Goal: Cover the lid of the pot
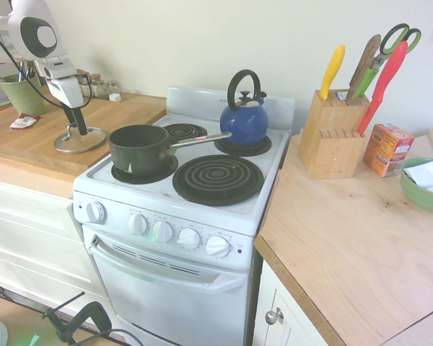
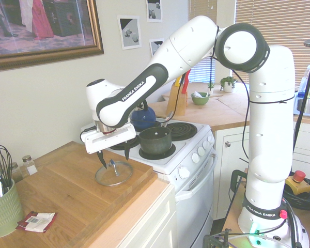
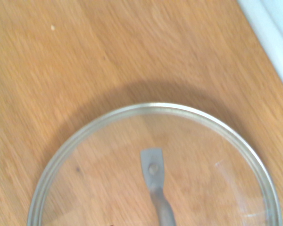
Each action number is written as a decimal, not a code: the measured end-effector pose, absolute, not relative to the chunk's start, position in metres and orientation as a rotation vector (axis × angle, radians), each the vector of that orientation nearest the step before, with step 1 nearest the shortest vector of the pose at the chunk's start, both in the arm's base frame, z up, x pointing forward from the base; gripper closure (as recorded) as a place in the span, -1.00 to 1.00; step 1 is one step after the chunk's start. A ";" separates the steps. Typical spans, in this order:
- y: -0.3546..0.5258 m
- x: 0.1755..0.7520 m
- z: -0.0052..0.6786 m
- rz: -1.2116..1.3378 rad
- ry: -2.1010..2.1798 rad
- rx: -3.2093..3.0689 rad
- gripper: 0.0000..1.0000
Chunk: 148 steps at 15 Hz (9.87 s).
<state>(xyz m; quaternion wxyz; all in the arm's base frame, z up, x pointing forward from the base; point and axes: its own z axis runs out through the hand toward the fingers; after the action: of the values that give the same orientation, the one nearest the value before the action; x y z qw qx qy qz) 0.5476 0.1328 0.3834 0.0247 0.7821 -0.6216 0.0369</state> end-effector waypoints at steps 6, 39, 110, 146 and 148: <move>0.141 0.549 0.379 0.099 -1.904 2.433 1.00; -0.084 0.475 0.505 0.235 -2.349 2.293 1.00; -0.105 0.479 0.446 0.385 -2.337 2.167 1.00; -0.097 0.479 0.441 0.362 -2.282 2.180 -1.00; -0.097 0.479 0.440 0.360 -2.281 2.180 -1.00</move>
<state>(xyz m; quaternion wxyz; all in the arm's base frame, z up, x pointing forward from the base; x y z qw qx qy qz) 0.4794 -0.0966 0.4403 -0.0171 0.6864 -0.7182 0.1132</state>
